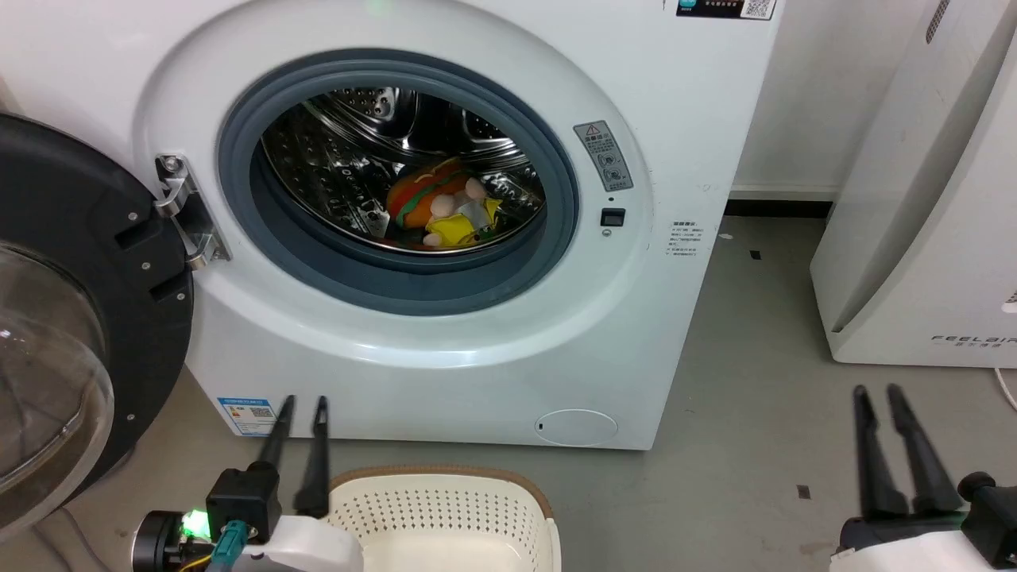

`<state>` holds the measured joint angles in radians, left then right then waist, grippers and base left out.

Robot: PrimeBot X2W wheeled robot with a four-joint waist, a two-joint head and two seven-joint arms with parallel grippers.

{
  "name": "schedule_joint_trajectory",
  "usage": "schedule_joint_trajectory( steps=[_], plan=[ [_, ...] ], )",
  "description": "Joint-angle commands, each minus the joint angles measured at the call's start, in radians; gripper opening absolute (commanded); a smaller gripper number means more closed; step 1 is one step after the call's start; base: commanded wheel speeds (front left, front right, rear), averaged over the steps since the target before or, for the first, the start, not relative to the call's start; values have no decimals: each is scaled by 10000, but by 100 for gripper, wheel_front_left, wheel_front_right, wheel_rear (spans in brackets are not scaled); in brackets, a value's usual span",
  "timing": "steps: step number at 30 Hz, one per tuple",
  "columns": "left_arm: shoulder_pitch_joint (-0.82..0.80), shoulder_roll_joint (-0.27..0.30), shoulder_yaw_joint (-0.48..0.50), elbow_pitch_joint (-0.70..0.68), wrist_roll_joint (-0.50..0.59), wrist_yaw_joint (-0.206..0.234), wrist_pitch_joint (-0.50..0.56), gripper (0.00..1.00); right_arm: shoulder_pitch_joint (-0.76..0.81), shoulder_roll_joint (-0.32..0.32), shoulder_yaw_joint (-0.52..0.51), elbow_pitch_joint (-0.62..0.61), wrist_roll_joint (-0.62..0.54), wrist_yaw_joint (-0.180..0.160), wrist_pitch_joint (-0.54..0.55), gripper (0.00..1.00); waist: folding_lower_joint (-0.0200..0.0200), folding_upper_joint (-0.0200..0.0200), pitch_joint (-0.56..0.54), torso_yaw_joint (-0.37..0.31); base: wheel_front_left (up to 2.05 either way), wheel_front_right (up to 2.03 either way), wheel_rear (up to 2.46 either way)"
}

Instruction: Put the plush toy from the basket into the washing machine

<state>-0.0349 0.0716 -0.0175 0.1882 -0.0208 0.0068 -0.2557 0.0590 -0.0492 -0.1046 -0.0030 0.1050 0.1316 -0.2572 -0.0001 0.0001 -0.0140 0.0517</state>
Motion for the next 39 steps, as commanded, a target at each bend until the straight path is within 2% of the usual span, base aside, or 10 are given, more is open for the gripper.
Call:
schedule_joint_trajectory(
  steps=[1,39],
  plan=[
    [1,-1,-1,-6,1,0,8,0,-2,0,1,0,-3,0,8,0,1,-1,1,-2,0,0,0],
    [107,-66,53,-578,64,-21,785,0,-181,-3,320,9,-322,-3,790,0,1,-1,43,-159,0,0,0]
  ],
)
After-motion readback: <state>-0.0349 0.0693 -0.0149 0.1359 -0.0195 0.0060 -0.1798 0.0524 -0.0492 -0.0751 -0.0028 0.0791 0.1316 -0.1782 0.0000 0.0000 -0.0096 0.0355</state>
